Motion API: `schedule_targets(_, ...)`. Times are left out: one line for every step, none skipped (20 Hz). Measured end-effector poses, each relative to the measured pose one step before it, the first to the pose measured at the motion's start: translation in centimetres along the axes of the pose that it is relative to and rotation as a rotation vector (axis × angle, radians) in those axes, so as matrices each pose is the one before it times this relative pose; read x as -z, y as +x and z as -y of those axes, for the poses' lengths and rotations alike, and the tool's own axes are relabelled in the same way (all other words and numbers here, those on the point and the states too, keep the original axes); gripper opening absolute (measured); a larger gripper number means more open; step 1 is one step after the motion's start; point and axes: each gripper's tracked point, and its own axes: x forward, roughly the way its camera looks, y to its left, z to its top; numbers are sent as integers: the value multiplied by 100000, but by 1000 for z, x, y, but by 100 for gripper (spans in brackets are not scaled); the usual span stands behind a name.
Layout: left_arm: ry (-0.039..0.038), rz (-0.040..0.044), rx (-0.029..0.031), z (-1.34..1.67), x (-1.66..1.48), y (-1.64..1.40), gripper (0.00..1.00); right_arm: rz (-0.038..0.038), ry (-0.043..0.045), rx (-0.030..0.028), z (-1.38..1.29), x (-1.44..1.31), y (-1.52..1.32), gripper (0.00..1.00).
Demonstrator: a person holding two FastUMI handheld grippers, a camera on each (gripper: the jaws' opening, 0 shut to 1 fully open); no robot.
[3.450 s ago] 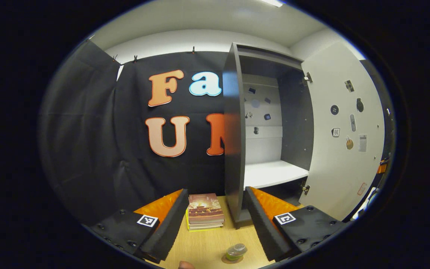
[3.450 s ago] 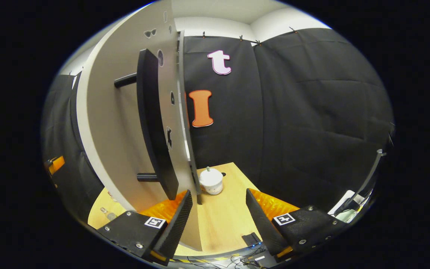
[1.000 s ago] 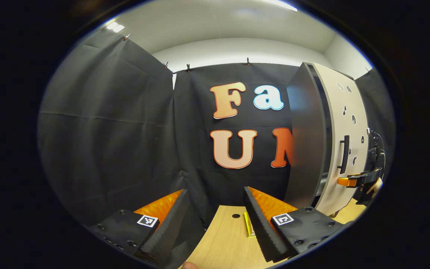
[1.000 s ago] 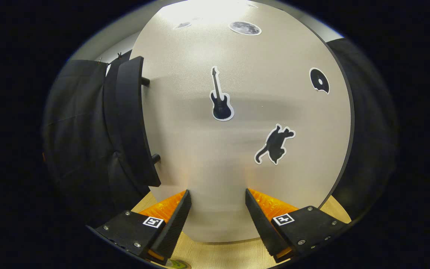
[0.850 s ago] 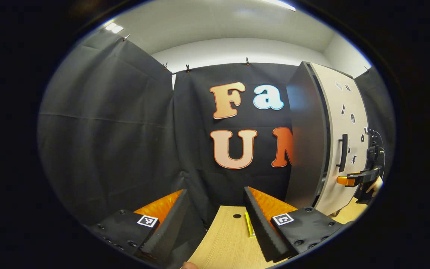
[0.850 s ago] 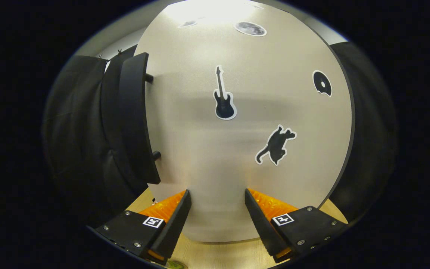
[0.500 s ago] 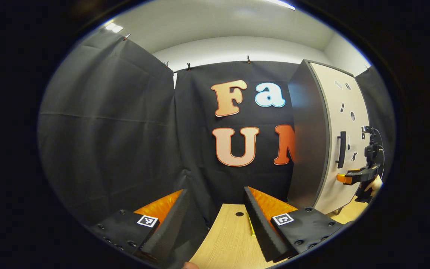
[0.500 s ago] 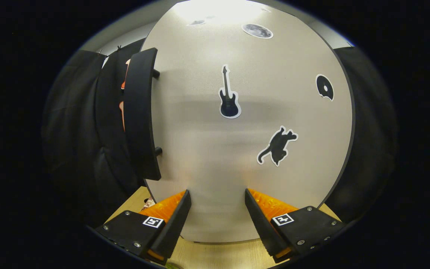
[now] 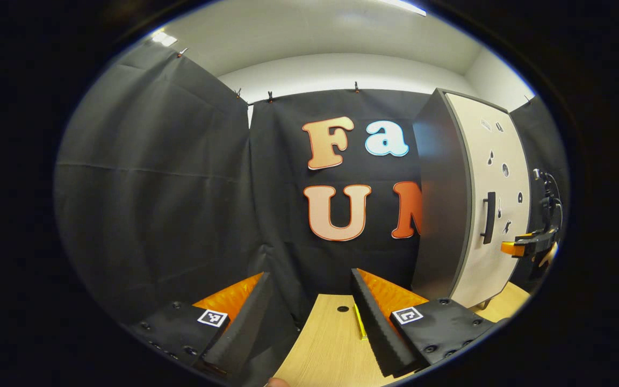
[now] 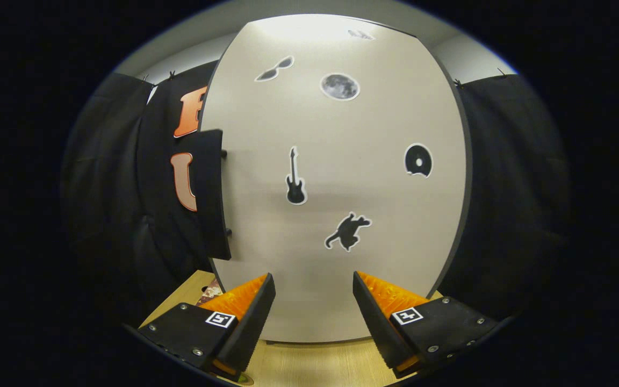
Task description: Open the cabinet door with the right hand, grasp the bottle in the cabinet with the left hand and place it on the coaster, then close the cabinet door with the right hand.
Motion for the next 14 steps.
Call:
schedule_targets(-47, 451, 1075, 226, -244, 71, 95, 961, -482, 1582, 1004, -593, -1258, 90)
schedule_targets(292, 585, 908, 217, -255, 318, 95, 810, -395, 1560, 938, -565, -1268, 90)
schedule_targets(313, 735, 957, 273, -336, 192, 95, 560, -198, 969, 770, -520, -1329, 90)
schedule_targets(252, 832, 1225, 379, -476, 287, 96, 670, -90, 955, 697, -599, -1303, 90)
schedule_targets(-88, 760, 1205, 269, -421, 276, 96, 1030, -261, 1176, 796, -684, -1275, 90)
schedule_targets(-347, 650, 1045, 410, -298, 184, 96, 1290, -370, 1278, 729, -803, -1269, 90)
schedule_targets(-786, 162, 1186, 184, -273, 431, 95, 1066, -543, 748, 646, -856, -1236, 90)
schedule_targets(-732, -404, 809, 242, -227, 204, 96, 709, -489, 752, 590, -774, -1153, 90)
schedule_targets(-274, -56, 425, 77, -510, 162, 96, 707, -236, 423, 526, -880, -1114, 90)
schedule_targets(-93, 1001, -180, -69, -744, 185, 96, 1180, -339, 194, 436, -1071, -1144, 90)
schedule_targets(181, 1094, -355, -210, -723, 166, 96, 1051, -311, 266, 489, -1010, -1108, 90)
schedule_targets(403, 1511, -140, -137, -1158, 133, 95, 920, -76, 344, 401, -933, -1069, 90)
schedule_targets(184, 1438, -297, -148, -1014, 19, 95, 902, 176, 477, 457, -881, -1076, 90)
schedule_targets(-282, 1063, -296, -243, -995, -68, 95, 1049, 126, 651, 389, -972, -982, 90)
